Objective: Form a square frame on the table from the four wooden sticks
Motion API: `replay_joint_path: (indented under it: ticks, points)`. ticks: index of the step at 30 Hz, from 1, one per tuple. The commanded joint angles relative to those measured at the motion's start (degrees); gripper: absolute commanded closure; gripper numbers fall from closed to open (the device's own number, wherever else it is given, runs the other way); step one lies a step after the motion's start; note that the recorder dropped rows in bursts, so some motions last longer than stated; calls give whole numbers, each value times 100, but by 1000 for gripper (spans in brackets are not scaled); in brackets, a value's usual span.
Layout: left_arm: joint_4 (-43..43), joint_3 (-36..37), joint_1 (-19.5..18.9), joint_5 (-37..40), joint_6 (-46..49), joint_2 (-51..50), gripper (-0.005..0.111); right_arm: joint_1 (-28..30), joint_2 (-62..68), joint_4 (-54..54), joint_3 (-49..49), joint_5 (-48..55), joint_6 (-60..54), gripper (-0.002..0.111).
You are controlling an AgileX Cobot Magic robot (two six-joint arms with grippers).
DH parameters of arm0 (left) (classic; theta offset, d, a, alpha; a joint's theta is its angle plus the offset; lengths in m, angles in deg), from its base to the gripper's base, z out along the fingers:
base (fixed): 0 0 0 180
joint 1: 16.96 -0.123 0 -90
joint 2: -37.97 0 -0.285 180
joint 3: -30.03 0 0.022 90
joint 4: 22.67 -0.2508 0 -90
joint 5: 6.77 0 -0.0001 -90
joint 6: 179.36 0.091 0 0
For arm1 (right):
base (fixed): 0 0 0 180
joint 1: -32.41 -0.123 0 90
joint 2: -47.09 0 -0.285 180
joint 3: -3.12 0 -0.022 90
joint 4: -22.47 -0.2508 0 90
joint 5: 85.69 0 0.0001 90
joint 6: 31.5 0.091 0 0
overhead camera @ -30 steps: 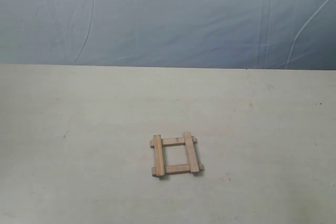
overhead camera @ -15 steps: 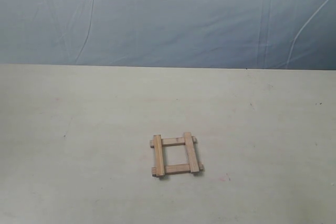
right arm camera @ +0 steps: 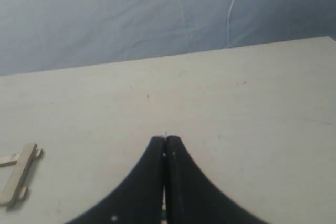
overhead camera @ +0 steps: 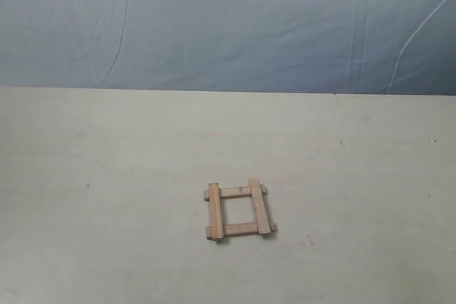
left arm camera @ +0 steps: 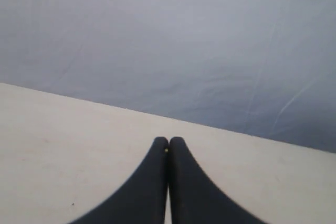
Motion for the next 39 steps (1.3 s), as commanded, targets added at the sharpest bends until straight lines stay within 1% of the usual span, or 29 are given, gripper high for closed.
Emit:
replay_joint_path:
  ticks: [1, 4, 8, 13, 15, 16, 17, 18, 20, 22, 23, 24, 25, 26, 29, 31, 33, 39]
  points:
    - [106, 291, -554, -148, 26, 654, 107, 27, -23, -20, 0, -449, -30, 109]
    - [106, 455, -748, -173, 26, 916, 107, 27, -23, -3, 0, -328, -30, 109]
    - [106, 482, -751, -203, 26, 954, 107, 27, -23, 9, 0, 17, -30, 109]
    - [117, 482, -751, -585, 26, 954, 107, 27, -23, -25, 0, 104, -30, 109]
    - [390, 482, -751, -600, 144, 954, 107, 27, -23, -133, 0, 104, -30, 109]
    - [764, 482, -751, -517, 428, 954, 107, 27, -23, -158, 0, 104, -30, 109]
    - [1331, 506, -751, -439, 805, 954, 107, 27, -23, -158, 0, 104, -30, 109]
    - [2081, 554, -751, -353, 1496, 954, 107, 27, -23, -160, 0, 93, -30, 109]
    - [3772, 612, -751, -93, 3219, 954, 107, 27, -23, -160, 0, 93, -30, 109]
    - [5553, 677, -751, 276, 5256, 1032, 107, 27, -23, -160, 0, 93, -30, 109]
    - [6235, 711, -751, 416, 6103, 1104, 107, 27, -23, -160, 0, 93, -30, 109]
    - [6614, 745, -751, 480, 6778, 1174, 107, 27, -23, -160, 0, 93, -30, 109]
    - [6934, 797, -751, 516, 7253, 1286, 107, 27, -23, -160, 0, 93, -30, 109]
    - [7008, 873, -751, 526, 7492, 1453, 107, 27, -23, -160, 0, 93, -30, 109]
    - [6817, 1005, -751, 760, 7581, 1848, 107, 27, -23, -160, 0, 93, -30, 109]
    - [6751, 1087, -751, 906, 7581, 1848, 107, 27, -23, -160, 0, 112, -30, 109]
    - [6751, 1087, -832, 921, 7648, 1848, 107, 27, -23, -160, 0, 107, -30, 109]
    - [6614, 1087, -1097, 1593, 7648, 1848, 107, 27, -23, -160, 0, 95, -30, 109]
